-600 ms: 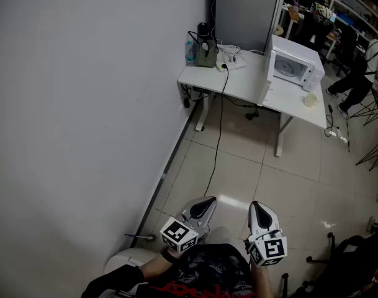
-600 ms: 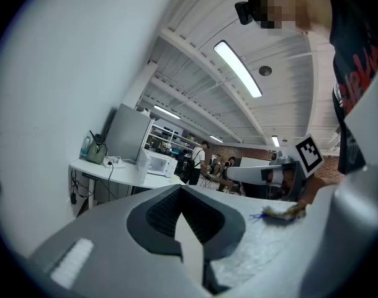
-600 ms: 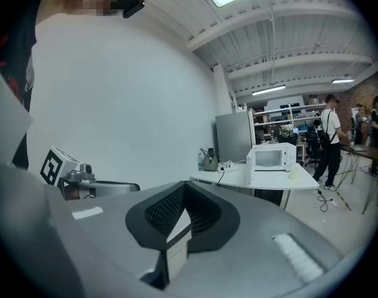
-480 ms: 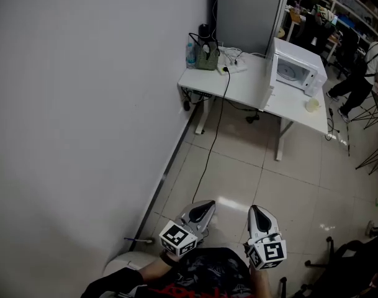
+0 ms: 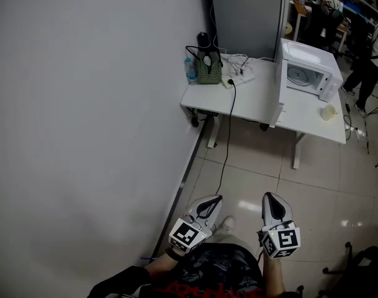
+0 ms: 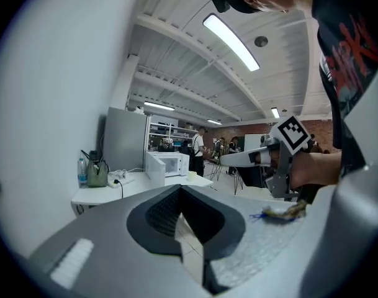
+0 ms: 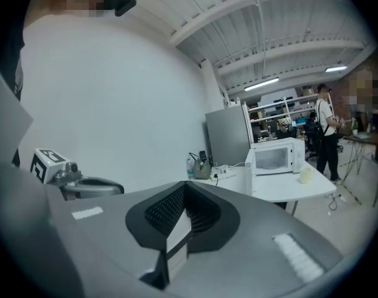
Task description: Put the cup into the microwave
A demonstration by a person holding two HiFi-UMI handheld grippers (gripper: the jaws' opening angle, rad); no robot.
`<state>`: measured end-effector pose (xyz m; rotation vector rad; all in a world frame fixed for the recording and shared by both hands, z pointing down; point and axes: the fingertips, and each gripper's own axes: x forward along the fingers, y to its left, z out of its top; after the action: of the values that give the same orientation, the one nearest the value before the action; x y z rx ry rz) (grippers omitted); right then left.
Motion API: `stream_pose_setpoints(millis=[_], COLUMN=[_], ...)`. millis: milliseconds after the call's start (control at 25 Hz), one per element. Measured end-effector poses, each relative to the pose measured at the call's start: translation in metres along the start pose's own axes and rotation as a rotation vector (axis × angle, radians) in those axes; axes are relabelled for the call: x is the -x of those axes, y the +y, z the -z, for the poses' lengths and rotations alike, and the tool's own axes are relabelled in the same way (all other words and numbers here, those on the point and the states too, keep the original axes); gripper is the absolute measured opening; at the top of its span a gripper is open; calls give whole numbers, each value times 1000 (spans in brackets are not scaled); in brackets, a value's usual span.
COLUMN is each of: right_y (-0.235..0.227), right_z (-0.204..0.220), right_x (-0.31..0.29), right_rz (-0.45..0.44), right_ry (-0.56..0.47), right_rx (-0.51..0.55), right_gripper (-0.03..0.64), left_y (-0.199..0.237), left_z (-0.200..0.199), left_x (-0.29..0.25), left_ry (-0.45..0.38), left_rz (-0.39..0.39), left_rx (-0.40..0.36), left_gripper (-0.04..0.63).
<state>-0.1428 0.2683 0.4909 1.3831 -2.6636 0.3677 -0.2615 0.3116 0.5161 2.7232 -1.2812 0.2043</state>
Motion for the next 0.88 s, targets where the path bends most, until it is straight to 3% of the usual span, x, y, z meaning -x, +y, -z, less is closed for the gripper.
stream_pose_setpoints(millis=[200,400,600,880], right_y=[-45,-100,-151,-202], right_z=[-26,-32,-51,-104], right_x=[-32,-60,-92,-118], right_rz=[76,195,350,544], right_ry=[-32,-21,-33,-92], right_rx=[13,-17,-45,20], right_gripper=[0,1,2,0], left_y=[30,38,70,120], left_z=[-16,-25,-54,-99], left_x=[-56,-124,-195,-301], left_ry=[21,33,-20,-52], left_rz=[52,193,351,536], left_rx=[-6,18,13,9], left_gripper=[2,2,2,2])
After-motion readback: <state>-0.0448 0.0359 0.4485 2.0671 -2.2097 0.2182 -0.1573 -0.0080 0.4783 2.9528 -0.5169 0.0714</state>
